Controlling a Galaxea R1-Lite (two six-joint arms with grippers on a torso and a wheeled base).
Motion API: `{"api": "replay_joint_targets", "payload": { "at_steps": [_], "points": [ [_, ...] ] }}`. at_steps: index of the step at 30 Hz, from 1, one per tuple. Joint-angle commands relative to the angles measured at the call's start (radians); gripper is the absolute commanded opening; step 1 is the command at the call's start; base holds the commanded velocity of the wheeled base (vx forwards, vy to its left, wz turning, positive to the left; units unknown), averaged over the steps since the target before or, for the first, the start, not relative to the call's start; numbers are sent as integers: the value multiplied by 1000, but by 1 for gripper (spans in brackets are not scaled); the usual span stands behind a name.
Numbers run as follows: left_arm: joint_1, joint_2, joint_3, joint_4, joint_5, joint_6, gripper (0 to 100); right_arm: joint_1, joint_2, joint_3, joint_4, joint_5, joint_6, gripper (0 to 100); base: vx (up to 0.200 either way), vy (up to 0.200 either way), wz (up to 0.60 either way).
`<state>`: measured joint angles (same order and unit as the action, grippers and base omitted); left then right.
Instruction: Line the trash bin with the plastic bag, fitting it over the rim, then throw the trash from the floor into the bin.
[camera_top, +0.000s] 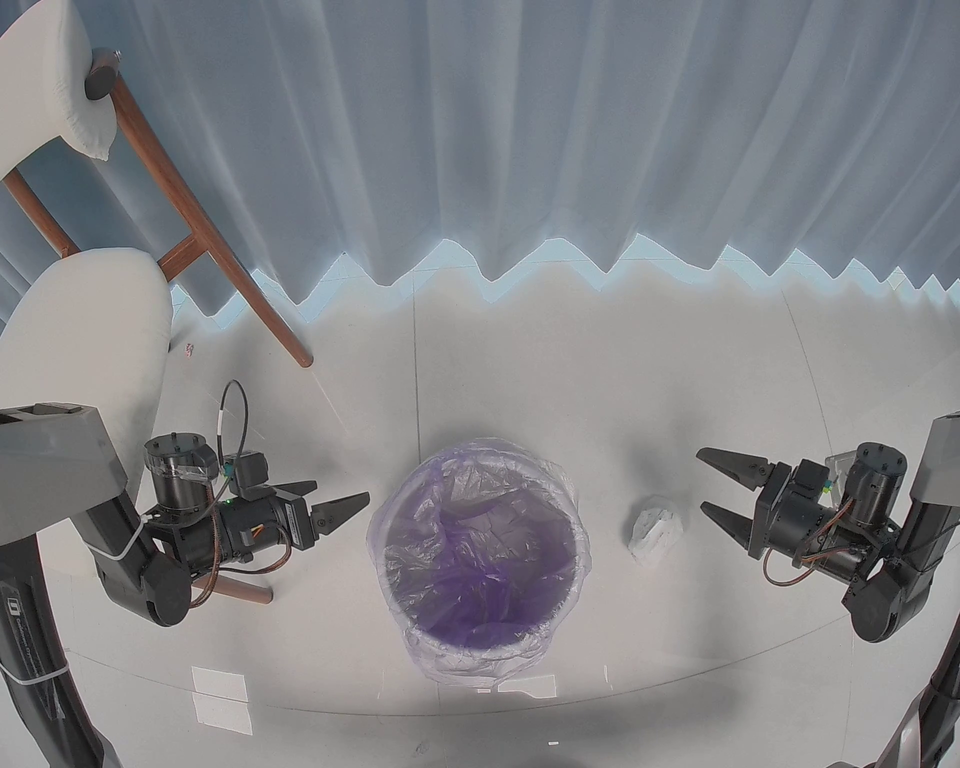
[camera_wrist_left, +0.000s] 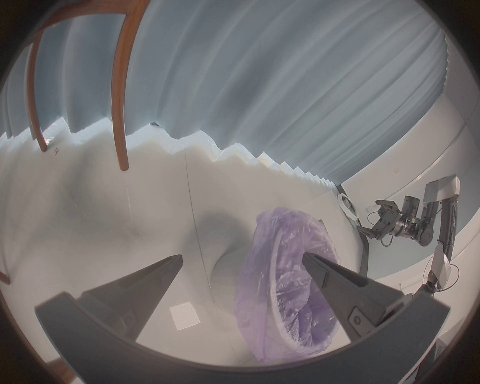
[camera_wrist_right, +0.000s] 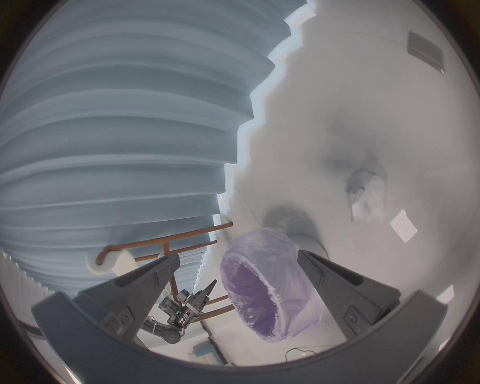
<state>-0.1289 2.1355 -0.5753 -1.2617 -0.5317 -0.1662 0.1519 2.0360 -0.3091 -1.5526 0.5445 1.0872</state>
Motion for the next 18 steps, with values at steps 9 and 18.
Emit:
{"api": "replay_joint_targets", "payload": {
  "at_steps": [9,18],
  "points": [
    [-17,47,32,-10,6,74,100,-2,112,-2,-18,3,43,100,0,0,0],
    [-20,76,25,-12,7,77,100,-5,132,-4,-18,3,42,100,0,0,0]
  ]
}}
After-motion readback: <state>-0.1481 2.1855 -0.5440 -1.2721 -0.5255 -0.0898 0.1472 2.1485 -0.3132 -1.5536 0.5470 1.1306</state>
